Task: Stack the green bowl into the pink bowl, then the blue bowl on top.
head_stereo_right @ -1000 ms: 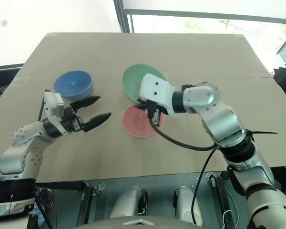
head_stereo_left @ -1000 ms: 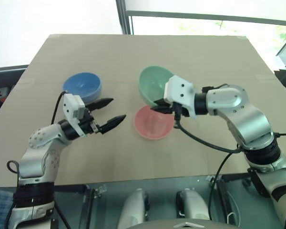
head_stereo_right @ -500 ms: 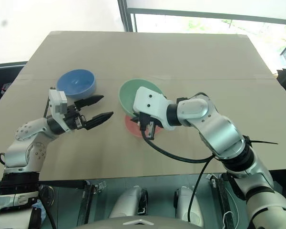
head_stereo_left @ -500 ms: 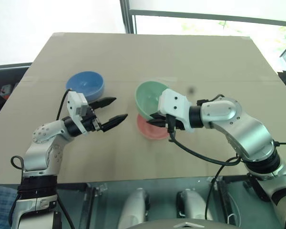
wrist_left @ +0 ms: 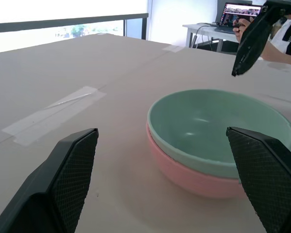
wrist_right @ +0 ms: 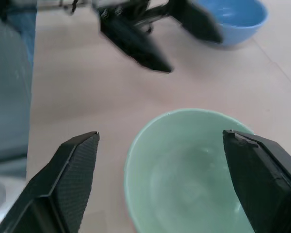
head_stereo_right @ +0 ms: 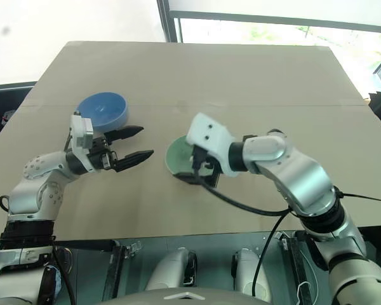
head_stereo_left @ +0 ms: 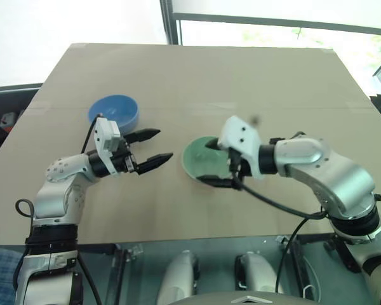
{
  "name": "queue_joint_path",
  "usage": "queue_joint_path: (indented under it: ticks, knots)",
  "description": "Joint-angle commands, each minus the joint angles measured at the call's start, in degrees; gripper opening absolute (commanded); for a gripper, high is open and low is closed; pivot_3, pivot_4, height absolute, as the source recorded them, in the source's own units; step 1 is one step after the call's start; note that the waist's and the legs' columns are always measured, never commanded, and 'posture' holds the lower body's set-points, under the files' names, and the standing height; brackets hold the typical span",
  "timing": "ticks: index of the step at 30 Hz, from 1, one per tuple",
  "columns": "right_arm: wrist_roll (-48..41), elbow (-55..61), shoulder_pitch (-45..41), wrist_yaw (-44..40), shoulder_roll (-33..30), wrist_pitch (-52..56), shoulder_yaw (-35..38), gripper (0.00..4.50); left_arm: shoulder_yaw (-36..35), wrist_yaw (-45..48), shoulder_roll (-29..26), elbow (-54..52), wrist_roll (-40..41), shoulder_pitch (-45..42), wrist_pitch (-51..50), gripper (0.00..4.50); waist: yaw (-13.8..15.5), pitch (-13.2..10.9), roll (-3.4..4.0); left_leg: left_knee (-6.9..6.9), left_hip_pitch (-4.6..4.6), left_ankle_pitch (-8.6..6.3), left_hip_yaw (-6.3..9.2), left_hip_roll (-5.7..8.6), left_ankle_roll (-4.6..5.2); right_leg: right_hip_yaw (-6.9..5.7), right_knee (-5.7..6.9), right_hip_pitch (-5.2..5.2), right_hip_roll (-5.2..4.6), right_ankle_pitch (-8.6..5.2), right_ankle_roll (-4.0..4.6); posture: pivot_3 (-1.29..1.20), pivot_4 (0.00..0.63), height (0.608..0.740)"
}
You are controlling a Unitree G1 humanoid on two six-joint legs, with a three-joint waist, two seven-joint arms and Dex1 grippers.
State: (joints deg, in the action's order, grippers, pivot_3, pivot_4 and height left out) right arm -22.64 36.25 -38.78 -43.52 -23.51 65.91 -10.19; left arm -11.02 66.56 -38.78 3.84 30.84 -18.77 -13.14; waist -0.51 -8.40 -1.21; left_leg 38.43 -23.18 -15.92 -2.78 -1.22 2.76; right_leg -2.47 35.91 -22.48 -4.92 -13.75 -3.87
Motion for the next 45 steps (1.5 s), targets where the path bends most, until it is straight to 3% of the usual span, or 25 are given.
queue_joint_path:
  ticks: [1,6,13,19,27,41,45]
  knots:
    - [-6.26,3.34,3.17,-0.91,-0.70,-2.22,11.53,4.18,-1.61,-4.50,-0.97,1.74,-3.48,-2.49,2.85,4.50,0.28,0.01,-0.02,0.01,0.00,0.00,0.01,0.00,0.00,-0.01,-0.01,0.00,0.00,0.00,0.00,0.00,0.150,0.740]
    - [-17.29,3.88,9.89,-4.75,-3.63,-4.46,25.13,4.18,-1.06,-12.39,-2.59,7.58,-12.27,-5.46,8.30,4.50,0.52,0.01,-0.03,-0.01,0.02,0.00,-0.01,0.06,0.01,0.01,-0.01,0.01,0.02,0.00,0.00,0.00,0.150,0.740]
    - [-24.87,2.52,14.87,-6.43,-8.65,-9.45,31.13,4.18,-0.64,-19.46,-4.59,14.28,-20.01,-8.85,13.63,4.50,0.43,0.02,-0.05,-0.02,0.05,-0.02,-0.06,0.02,0.04,0.07,-0.02,0.01,0.01,0.00,0.00,0.00,0.150,0.740]
    - [-30.54,3.55,17.32,-6.12,-11.98,-12.07,32.75,4.18,0.35,-21.95,-5.75,20.52,-24.10,-10.23,17.23,4.50,0.44,0.02,-0.06,-0.01,0.08,-0.03,-0.10,-0.02,0.06,0.12,-0.01,0.02,-0.01,0.00,-0.01,0.00,0.150,0.740]
    - [-31.03,3.15,20.39,-5.20,-16.24,-15.66,31.59,4.18,1.97,-22.90,-5.70,24.69,-26.99,-10.64,17.13,4.50,1.12,0.04,-0.08,0.00,0.07,-0.04,-0.10,-0.02,0.08,0.11,-0.01,0.02,-0.03,0.00,-0.01,0.00,0.150,0.740]
    - [-32.35,3.33,20.81,-1.61,-18.25,-19.12,28.92,4.18,4.98,-22.88,-6.71,27.75,-30.44,-12.91,18.33,4.50,1.32,0.06,-0.13,0.07,0.05,-0.05,-0.11,-0.02,0.09,0.11,0.01,0.01,-0.02,0.01,-0.01,0.00,0.150,0.740]
    - [-32.09,3.14,20.87,-1.20,-18.82,-19.83,28.23,4.20,5.21,-23.35,-6.69,29.27,-31.13,-13.54,18.68,3.43,1.31,0.06,-0.13,0.07,0.06,-0.05,-0.11,-0.02,0.09,0.11,0.01,0.01,-0.02,0.01,-0.01,0.00,0.150,0.740]
